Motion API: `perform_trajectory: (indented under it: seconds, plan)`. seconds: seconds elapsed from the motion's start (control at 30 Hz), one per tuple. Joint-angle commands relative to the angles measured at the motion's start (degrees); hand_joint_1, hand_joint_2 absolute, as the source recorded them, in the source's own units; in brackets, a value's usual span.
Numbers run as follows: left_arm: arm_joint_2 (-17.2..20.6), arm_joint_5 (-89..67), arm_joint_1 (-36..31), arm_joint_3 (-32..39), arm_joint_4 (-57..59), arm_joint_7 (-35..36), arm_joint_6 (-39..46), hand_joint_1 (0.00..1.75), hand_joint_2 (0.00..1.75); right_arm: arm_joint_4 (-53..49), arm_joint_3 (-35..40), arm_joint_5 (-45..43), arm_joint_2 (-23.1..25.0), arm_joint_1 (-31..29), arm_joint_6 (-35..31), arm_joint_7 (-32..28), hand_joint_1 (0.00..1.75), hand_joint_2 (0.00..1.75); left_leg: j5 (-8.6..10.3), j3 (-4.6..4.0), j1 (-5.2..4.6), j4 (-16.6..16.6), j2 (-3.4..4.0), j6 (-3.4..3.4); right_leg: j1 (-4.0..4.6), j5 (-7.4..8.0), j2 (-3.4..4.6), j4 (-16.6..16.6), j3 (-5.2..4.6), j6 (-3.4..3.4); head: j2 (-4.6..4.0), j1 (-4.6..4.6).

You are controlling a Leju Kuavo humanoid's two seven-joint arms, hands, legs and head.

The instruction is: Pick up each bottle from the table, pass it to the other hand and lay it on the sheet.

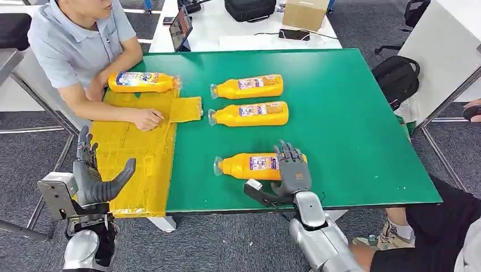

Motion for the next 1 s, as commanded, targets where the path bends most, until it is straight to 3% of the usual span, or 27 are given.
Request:
perform_trajectory:
  seconds: [0.03,0.27,0.5,0.53,0.57,0.6,1.0]
  plan:
    - [0.47,0.23,-2.62,-1.15,4.43,0.34,-0.10,0.00,1.75,11.58,-3.16,-0.82,-0.43,-5.90,0.47,-1.50,0.00,1.75,0.09,-0.05,0.02,0.01,-0.04,0.00,0.03,0.09,-0.07,-0.03,-0.01,-0.06,0.00,-0.02]
    - [0.62,0.23,-3.14,-1.42,5.29,0.29,0.14,0.00,1.75,15.54,-2.99,1.21,-0.71,-8.18,1.23,1.82,0.00,1.75,0.08,0.02,0.02,0.01,-0.06,0.00,0.02,0.09,-0.09,-0.03,0.05,-0.02,0.00,-0.02]
    - [0.86,0.25,-4.56,-1.71,7.24,0.20,0.12,0.00,1.75,19.27,-4.32,-1.56,-0.72,-10.89,6.58,-0.05,0.00,1.75,0.08,0.11,0.01,0.01,-0.06,0.00,0.02,0.08,-0.10,-0.03,0.13,-0.01,0.00,-0.02]
    - [0.93,0.25,-4.80,-1.86,7.54,0.14,0.10,0.00,1.75,20.19,-4.48,-2.12,-0.74,-11.12,7.56,-0.53,0.09,1.75,0.15,0.05,0.05,0.02,-0.11,0.00,0.06,0.16,-0.17,-0.07,0.11,-0.04,0.00,0.00]
    - [0.98,0.25,-4.95,-1.96,7.75,0.11,0.06,0.00,1.75,20.78,-4.36,-2.13,-0.75,-11.26,8.11,-0.55,1.41,1.75,0.13,0.11,0.03,0.03,-0.12,0.00,0.04,0.12,-0.16,-0.05,0.16,-0.03,0.00,0.00]
    - [1.10,0.25,-5.28,-2.18,8.21,0.01,0.03,0.00,1.75,22.04,-4.86,-3.43,-0.51,-11.62,10.04,-1.61,1.75,1.75,0.08,0.18,0.01,0.02,-0.10,0.00,0.02,0.08,-0.13,-0.04,0.22,-0.01,0.00,0.00]
    - [1.63,0.36,-6.29,-2.67,9.50,-0.32,-0.03,0.00,1.75,24.53,-5.66,-5.93,-0.48,-11.58,13.26,-2.98,1.75,1.75,0.09,0.41,0.04,0.02,-0.15,0.00,0.05,0.10,-0.17,-0.10,0.48,-0.01,0.00,0.00]
